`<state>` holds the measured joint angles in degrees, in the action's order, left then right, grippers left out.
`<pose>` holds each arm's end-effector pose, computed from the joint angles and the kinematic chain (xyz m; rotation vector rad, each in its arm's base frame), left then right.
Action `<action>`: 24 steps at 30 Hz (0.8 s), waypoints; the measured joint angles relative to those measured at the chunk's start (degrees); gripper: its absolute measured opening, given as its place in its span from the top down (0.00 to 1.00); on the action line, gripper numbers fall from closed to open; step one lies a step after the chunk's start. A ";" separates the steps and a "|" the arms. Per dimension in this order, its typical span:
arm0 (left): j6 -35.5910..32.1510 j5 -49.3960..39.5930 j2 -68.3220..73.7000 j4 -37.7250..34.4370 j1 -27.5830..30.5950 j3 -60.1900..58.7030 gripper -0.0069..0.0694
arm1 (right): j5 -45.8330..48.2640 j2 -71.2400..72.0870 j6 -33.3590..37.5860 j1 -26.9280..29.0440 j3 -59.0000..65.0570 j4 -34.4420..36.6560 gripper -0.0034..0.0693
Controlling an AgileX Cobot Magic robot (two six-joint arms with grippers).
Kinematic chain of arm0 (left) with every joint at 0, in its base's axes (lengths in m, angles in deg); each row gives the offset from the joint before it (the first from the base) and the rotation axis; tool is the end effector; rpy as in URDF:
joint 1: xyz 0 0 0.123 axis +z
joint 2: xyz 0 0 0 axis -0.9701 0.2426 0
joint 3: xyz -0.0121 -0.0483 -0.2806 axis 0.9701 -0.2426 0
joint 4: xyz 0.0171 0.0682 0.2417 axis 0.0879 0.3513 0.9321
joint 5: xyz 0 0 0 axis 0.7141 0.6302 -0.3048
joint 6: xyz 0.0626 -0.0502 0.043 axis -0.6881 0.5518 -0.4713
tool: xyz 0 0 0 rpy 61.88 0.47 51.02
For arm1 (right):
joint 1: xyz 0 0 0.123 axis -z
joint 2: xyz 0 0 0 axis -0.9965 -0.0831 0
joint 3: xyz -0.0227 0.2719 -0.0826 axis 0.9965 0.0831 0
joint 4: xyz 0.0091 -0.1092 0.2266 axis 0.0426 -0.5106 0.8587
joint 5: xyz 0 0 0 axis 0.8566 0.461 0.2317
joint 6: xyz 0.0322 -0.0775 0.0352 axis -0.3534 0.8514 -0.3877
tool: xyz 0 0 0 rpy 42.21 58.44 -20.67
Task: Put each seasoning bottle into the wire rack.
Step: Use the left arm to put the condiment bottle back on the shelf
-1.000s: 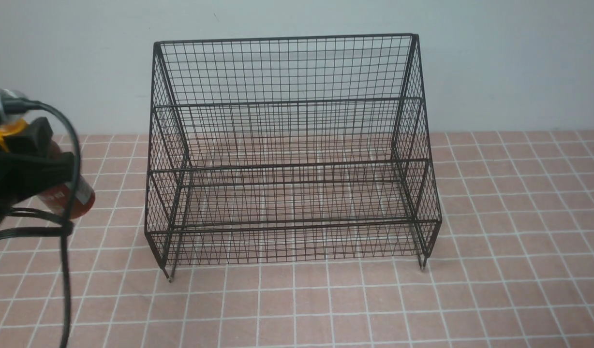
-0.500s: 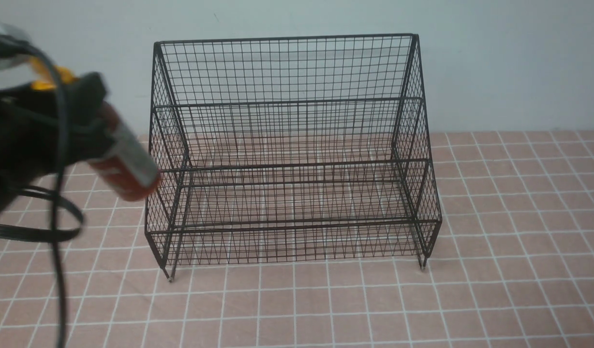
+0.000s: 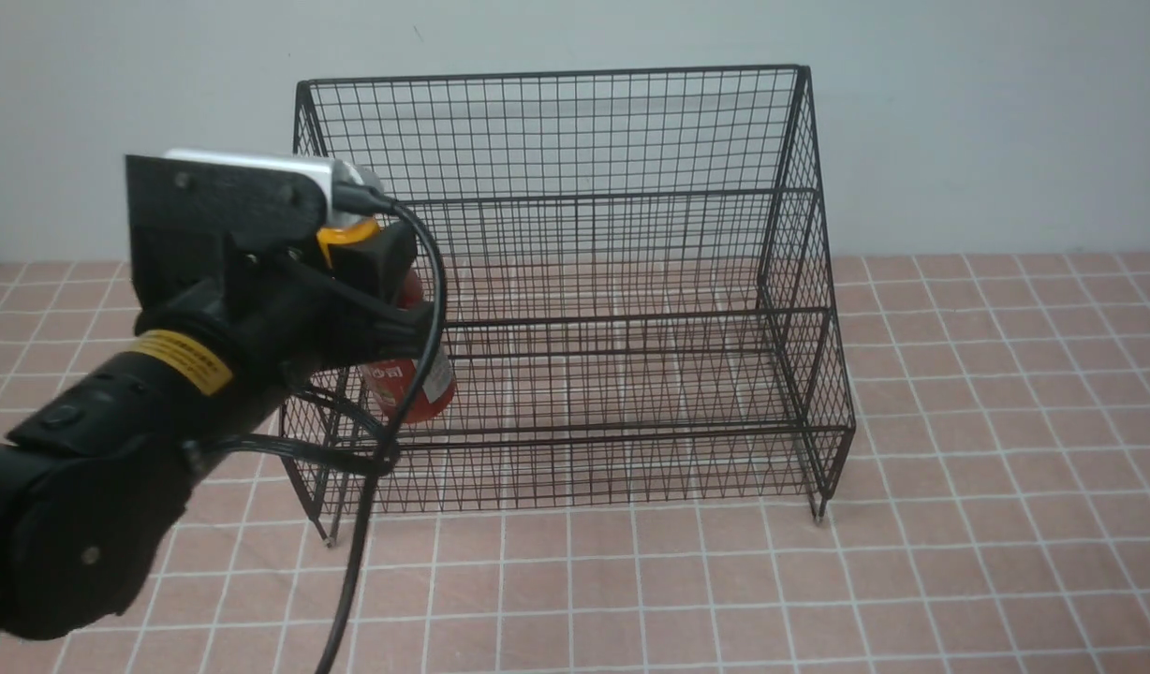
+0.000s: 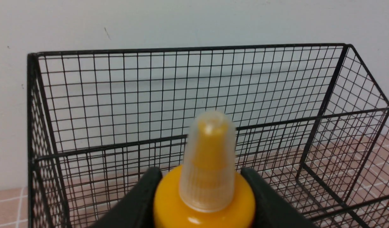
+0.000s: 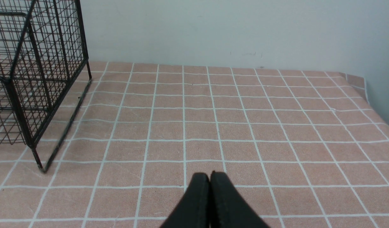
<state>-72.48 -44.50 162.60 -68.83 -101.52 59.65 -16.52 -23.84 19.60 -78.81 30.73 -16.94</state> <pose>0.2502 -0.1103 0.2719 0.1900 1.6943 -0.3602 0.0523 0.0000 0.1731 0.0193 1.8682 -0.0472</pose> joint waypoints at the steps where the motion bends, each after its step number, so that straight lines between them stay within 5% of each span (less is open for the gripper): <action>1: 0.00 0.23 1.30 -0.06 0.00 0.00 0.55 | 0.00 0.00 0.00 0.00 0.00 0.00 0.97; 17: 0.36 0.18 9.34 -0.10 -0.03 0.36 0.55 | 0.00 0.00 0.00 0.00 0.00 0.00 0.97; 24: 0.51 1.53 12.51 -0.05 -0.09 0.82 0.44 | 0.00 0.00 0.00 0.00 0.00 0.00 0.97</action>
<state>-71.97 -42.97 175.11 -68.88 -101.61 60.47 -16.52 -23.84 19.60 -78.81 30.73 -16.94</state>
